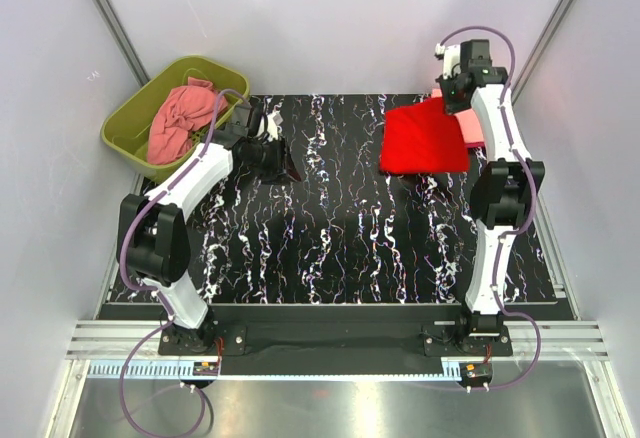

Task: Fold and stack the t-shirts
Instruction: Neatly place the folded tshirt to the corner

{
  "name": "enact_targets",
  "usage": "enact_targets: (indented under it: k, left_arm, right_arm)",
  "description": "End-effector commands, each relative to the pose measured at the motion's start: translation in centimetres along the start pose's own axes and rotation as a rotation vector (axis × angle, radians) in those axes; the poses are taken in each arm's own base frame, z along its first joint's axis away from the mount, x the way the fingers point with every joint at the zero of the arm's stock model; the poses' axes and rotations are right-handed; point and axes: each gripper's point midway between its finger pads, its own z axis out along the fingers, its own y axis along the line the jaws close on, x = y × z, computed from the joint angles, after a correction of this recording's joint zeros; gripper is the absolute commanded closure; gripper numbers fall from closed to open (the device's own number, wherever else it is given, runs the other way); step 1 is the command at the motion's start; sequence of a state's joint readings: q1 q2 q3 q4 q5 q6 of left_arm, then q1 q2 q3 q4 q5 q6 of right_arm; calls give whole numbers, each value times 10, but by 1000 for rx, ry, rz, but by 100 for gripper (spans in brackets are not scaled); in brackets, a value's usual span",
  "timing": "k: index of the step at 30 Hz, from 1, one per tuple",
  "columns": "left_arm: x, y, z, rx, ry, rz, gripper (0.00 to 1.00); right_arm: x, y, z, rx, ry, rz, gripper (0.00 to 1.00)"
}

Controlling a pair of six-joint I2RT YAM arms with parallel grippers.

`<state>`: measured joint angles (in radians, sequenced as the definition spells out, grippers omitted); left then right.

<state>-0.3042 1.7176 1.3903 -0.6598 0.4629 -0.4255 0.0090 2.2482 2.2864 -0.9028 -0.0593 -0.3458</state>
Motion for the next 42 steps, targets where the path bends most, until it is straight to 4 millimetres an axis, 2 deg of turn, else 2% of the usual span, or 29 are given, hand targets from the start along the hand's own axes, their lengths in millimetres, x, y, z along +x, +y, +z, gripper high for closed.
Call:
enact_targets:
  k: [1, 2, 5, 7, 13, 20, 23, 25, 32, 37, 42]
  left_arm:
    - [-2, -14, -10, 69, -18, 37, 55]
    - [-2, -15, -11, 72, -22, 40, 55]
    - [-2, -15, -13, 75, -29, 40, 55]
    - [-1, -19, -12, 96, -23, 40, 55]
    - [0, -22, -15, 111, -28, 40, 55]
    - [2, -26, -16, 137, -26, 35, 55]
    - [1, -27, -17, 142, -29, 37, 55]
    - [1, -28, -18, 142, -33, 40, 55]
    - [0, -29, -17, 149, -32, 37, 55]
    - [1, -27, -17, 141, -34, 36, 55]
    - [1, -27, -17, 137, -36, 36, 55]
  right_arm:
    - [-43, -38, -44, 168, -113, -104, 100]
    - [-40, -56, -49, 199, -112, -82, 100]
    - [-49, -74, -62, 233, -147, -84, 100]
    - [-56, -79, -68, 238, -173, -90, 100]
    - [-63, -94, -68, 267, -200, -102, 100]
    - [-87, -108, -76, 280, -307, -116, 100]
    - [-91, -116, -71, 296, -320, -129, 100]
    - [-99, -114, -71, 274, -351, -147, 100]
    - [-101, -126, -67, 275, -378, -119, 100]
    - [-89, -145, -49, 296, -357, -79, 100]
    - [-89, -166, -41, 313, -407, -31, 100]
